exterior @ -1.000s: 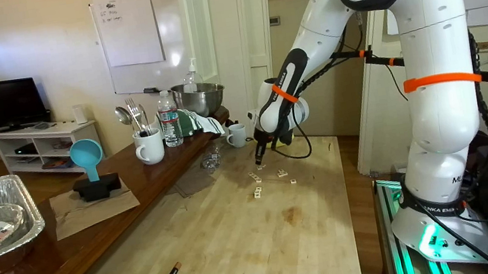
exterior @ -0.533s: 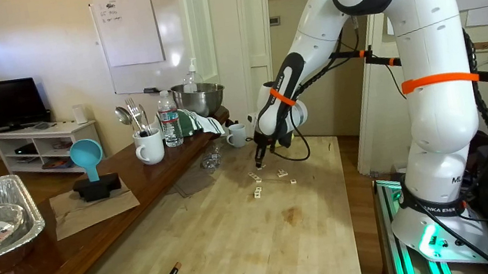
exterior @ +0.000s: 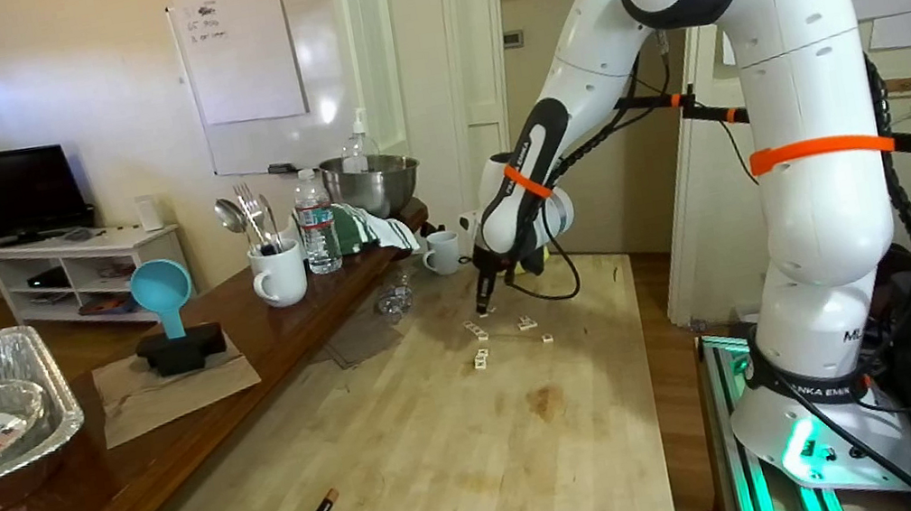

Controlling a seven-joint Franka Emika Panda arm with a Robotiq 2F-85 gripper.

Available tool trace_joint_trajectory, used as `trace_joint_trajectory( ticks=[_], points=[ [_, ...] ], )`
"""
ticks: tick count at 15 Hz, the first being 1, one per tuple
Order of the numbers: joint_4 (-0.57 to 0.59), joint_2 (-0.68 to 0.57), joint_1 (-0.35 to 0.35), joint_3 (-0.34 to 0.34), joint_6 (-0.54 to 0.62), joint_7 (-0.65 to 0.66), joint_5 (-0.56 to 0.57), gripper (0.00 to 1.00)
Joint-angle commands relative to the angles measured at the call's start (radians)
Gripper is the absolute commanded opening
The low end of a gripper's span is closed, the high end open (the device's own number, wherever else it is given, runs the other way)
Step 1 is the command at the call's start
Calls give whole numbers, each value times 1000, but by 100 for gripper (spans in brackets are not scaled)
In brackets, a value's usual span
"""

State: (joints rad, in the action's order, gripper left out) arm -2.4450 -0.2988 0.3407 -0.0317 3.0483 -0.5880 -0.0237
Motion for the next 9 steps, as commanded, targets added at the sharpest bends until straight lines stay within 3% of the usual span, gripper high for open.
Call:
trace_joint_trajectory(
  ticks=[1, 4, 9],
  points=[
    [-66, -1, 15, 43, 16, -67, 7, 0],
    [-108, 25, 15, 69, 19, -117, 5, 0],
    [-162, 51, -19, 25, 3, -174, 83, 0]
  ],
)
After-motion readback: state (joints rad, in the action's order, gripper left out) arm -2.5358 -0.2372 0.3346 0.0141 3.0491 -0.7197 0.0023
